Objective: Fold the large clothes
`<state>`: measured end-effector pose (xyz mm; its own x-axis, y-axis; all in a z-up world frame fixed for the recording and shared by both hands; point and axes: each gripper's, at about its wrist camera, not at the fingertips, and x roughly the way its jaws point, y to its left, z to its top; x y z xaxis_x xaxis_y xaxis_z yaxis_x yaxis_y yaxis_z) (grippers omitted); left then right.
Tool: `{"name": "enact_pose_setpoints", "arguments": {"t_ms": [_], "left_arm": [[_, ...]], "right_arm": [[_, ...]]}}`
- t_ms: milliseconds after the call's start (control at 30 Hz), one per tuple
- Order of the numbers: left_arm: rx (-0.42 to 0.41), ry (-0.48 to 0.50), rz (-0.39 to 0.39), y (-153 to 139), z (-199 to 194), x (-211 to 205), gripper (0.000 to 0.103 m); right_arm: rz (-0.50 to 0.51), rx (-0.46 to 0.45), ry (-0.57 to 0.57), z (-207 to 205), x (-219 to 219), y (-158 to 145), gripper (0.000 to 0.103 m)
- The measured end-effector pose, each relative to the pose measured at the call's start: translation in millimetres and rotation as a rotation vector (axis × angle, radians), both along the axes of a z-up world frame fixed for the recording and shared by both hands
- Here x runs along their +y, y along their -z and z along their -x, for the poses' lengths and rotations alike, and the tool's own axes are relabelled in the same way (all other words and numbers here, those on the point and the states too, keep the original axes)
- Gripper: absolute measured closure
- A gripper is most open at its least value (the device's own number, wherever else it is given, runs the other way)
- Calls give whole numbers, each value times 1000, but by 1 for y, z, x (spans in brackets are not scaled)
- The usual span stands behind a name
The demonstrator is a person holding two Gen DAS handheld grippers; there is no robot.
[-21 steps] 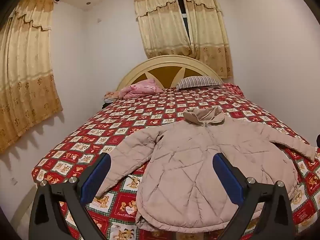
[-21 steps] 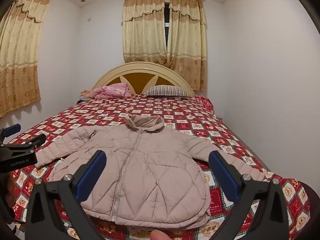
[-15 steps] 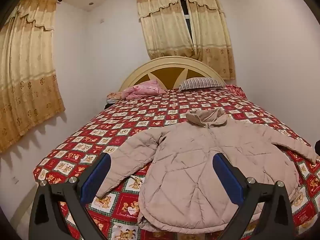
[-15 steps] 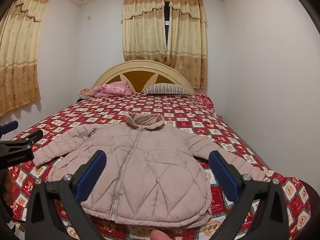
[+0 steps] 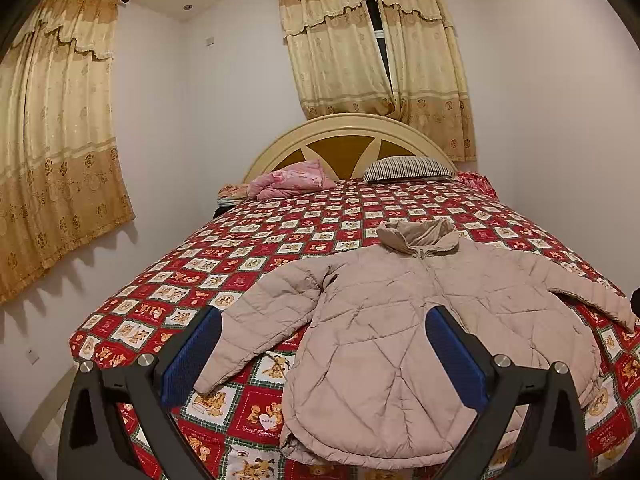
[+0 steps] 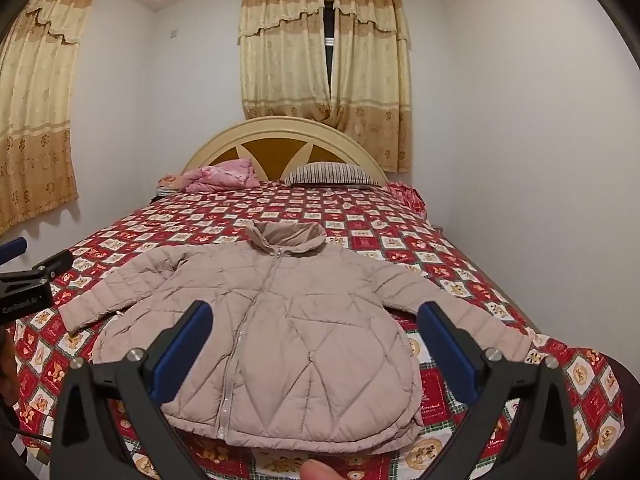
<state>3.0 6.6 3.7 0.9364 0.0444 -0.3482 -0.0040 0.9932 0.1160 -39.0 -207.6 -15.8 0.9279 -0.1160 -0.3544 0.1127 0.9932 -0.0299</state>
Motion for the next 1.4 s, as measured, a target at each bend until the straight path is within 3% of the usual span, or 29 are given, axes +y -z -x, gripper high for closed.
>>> {"name": "enact_pose_setpoints", "arguments": {"t_ms": [1400], "left_arm": [[10,-19,3,7,-3,8,1]], "right_arm": [[2,17,-14,0,9,3,0]]}}
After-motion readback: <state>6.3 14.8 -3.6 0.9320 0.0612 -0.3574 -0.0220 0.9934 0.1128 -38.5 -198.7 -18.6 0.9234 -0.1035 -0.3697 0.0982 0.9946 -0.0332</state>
